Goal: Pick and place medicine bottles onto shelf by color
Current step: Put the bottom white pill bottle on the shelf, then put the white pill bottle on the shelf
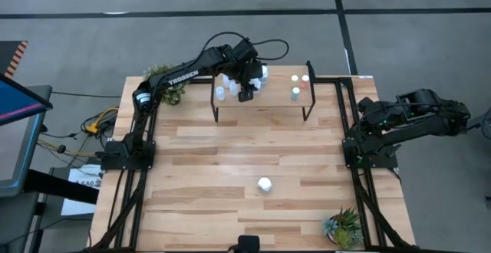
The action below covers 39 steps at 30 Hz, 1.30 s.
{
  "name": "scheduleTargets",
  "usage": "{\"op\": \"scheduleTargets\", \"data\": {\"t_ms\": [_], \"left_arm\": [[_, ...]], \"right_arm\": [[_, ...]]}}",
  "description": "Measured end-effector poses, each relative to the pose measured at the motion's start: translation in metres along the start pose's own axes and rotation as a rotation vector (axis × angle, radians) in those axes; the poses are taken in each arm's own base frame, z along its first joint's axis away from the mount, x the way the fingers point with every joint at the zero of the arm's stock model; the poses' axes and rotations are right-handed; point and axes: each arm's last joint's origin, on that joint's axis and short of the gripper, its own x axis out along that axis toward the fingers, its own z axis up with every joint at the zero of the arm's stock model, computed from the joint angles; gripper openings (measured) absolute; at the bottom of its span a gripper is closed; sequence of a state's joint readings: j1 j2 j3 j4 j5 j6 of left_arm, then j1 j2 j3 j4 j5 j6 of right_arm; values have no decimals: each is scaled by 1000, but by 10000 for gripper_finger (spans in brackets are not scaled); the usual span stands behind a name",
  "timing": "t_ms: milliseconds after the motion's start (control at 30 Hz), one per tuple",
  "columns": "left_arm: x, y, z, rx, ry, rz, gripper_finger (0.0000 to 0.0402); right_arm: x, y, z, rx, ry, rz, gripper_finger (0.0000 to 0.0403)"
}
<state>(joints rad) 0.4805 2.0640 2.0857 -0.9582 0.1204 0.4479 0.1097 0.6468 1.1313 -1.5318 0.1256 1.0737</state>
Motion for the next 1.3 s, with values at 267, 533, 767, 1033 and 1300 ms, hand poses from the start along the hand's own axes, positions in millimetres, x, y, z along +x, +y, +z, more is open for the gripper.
{"op": "scheduleTargets", "data": {"t_ms": [267, 533, 767, 1033, 1300], "left_arm": [[0, 0, 4, 6, -35, 15, 221], [0, -1, 9, -29, -76, 36, 221], [-10, -5, 21, -6, -121, 67, 222], [-48, -16, 51, 33, -261, 96, 222], [-73, -51, 54, -19, -190, -26, 222]], "right_arm": [[0, 0, 0, 0, 0, 0, 255], [0, 0, 0, 0, 0, 0, 255], [0, 0, 0, 0, 4, 2, 255], [0, 0, 0, 0, 4, 2, 255], [0, 0, 0, -17, 4, 2, 255]]}}
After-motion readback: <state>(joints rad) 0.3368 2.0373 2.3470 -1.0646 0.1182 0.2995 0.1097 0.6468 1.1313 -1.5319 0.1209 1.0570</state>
